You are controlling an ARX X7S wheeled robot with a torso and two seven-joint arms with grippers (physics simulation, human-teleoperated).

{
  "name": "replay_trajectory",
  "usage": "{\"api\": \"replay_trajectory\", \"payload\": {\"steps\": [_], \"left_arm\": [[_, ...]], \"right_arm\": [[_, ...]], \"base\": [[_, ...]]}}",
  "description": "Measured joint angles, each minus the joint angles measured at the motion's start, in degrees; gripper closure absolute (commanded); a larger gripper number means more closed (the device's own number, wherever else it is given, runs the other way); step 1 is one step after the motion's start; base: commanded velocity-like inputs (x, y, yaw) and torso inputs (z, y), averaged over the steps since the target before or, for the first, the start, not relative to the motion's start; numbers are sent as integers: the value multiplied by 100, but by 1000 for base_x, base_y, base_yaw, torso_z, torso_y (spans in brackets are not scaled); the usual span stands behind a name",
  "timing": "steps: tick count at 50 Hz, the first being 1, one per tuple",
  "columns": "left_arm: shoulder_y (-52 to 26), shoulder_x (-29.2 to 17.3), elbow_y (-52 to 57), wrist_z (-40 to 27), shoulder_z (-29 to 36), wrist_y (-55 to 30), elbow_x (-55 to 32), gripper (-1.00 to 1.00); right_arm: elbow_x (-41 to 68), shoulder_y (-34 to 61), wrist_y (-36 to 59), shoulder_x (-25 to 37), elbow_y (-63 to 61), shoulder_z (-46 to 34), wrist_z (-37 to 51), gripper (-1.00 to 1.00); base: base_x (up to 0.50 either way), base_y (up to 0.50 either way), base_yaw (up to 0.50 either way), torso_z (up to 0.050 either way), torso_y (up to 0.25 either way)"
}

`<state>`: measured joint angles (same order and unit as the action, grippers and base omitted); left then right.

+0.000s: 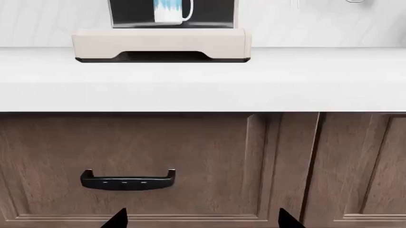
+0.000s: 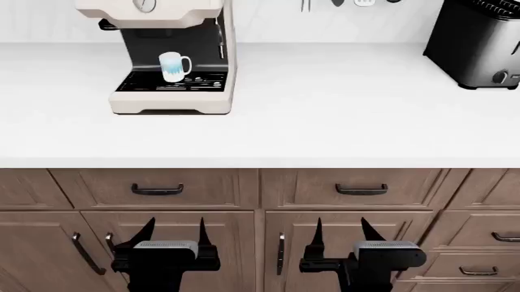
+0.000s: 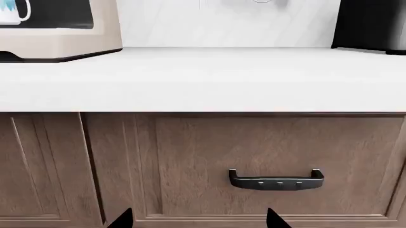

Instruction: Press the button on the coffee machine to serve coffee.

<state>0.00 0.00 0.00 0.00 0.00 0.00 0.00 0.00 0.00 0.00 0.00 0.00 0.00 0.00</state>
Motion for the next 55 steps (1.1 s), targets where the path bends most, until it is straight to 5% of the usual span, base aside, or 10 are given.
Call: {"api": "replay_trajectory", "payload": {"steps": [20,55], "left_arm": [[0,-230,8,-281,282,22,-202,-100],[-21,-531,-4,-618,610,38,-472,-100]], "right_arm": [[208,38,53,242,63,-314,210,-100],[412,76,61,536,92,-720,482,-100]], "base": [[0,3,0,0,0],[72,327,0,0,0]]}}
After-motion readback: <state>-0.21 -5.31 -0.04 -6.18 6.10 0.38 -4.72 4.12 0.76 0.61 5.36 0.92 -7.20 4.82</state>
